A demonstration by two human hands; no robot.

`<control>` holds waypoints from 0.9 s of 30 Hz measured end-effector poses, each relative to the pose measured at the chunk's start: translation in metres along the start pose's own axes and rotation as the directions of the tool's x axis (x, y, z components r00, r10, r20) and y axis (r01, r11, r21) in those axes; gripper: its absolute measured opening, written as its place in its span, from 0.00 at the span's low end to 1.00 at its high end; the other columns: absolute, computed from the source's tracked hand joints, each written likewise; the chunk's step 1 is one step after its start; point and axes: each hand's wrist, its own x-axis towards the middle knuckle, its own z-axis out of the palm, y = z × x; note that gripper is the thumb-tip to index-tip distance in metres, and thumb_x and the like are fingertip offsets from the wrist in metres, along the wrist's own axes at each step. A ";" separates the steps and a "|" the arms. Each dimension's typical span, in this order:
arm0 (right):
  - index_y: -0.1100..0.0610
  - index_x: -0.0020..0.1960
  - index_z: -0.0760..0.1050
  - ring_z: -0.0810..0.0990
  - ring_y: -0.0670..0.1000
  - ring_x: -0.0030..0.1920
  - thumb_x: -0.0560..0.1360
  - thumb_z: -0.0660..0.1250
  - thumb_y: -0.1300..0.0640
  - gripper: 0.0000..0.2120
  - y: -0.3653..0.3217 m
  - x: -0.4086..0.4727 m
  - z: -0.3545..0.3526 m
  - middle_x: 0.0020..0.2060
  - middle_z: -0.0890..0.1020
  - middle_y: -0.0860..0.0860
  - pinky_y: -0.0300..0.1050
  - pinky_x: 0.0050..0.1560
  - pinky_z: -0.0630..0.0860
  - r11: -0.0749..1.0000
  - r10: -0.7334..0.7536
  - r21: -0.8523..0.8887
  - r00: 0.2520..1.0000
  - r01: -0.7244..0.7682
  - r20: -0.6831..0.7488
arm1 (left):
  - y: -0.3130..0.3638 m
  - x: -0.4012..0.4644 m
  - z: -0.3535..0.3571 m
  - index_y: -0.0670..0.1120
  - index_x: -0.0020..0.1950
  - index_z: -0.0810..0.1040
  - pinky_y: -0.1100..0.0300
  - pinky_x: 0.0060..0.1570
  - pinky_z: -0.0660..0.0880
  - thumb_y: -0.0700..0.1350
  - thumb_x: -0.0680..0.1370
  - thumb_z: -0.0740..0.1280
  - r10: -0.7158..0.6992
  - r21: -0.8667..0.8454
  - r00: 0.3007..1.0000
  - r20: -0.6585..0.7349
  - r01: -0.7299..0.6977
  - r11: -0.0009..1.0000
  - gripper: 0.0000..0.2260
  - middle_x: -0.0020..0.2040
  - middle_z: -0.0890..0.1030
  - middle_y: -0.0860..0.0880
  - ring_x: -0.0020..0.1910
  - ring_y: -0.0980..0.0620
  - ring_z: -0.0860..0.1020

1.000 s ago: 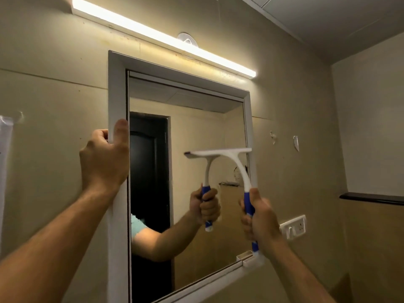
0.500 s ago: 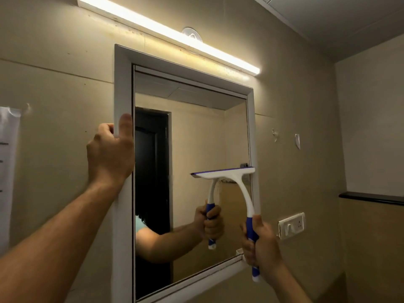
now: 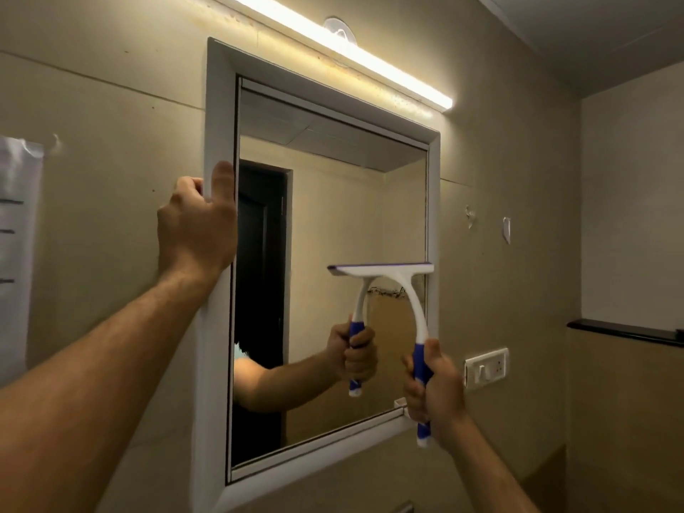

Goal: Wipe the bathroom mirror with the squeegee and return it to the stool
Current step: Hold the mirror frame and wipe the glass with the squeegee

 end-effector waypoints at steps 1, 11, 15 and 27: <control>0.57 0.37 0.70 0.61 0.47 0.19 0.71 0.54 0.33 0.26 0.004 -0.003 -0.003 0.22 0.67 0.49 0.37 0.19 0.61 1.000 -0.001 -0.004 1.000 0.001 -0.002 | 0.000 -0.003 0.011 0.43 0.56 0.71 0.63 0.30 0.62 0.65 0.79 0.50 0.000 -0.014 1.000 -0.001 0.000 1.000 0.26 0.42 0.73 0.47 0.34 0.58 0.69; 0.52 0.33 0.71 0.61 0.46 0.19 0.78 0.49 0.35 0.26 -0.126 0.069 0.025 0.22 0.67 0.46 0.37 0.18 0.60 0.987 -0.159 -0.028 0.987 0.160 0.031 | 0.026 -0.065 0.136 0.54 0.36 0.44 0.88 0.39 0.42 0.56 0.70 0.52 -0.224 -0.416 0.596 0.771 0.738 0.531 0.15 0.28 0.34 0.52 0.18 0.40 0.37; 0.53 0.35 0.68 0.60 0.46 0.19 0.78 0.48 0.35 0.26 -0.148 0.092 0.030 0.22 0.66 0.46 0.37 0.17 0.59 0.989 -0.140 -0.044 0.989 0.142 0.045 | 0.029 -0.055 0.197 0.54 0.34 0.46 0.85 0.37 0.50 0.58 0.68 0.52 0.113 -0.417 0.406 0.907 0.904 0.096 0.15 0.25 0.36 0.52 0.16 0.43 0.37; 0.53 0.34 0.72 0.60 0.47 0.20 0.79 0.49 0.36 0.26 -0.085 0.062 0.014 0.23 0.66 0.49 0.38 0.19 0.59 0.988 -0.145 -0.062 0.989 0.144 0.000 | -0.063 -0.084 0.258 0.50 0.34 0.65 0.69 0.17 0.54 0.57 0.77 0.56 0.736 -0.114 0.106 0.669 0.993 -0.039 0.15 0.21 0.62 0.55 0.16 0.58 0.59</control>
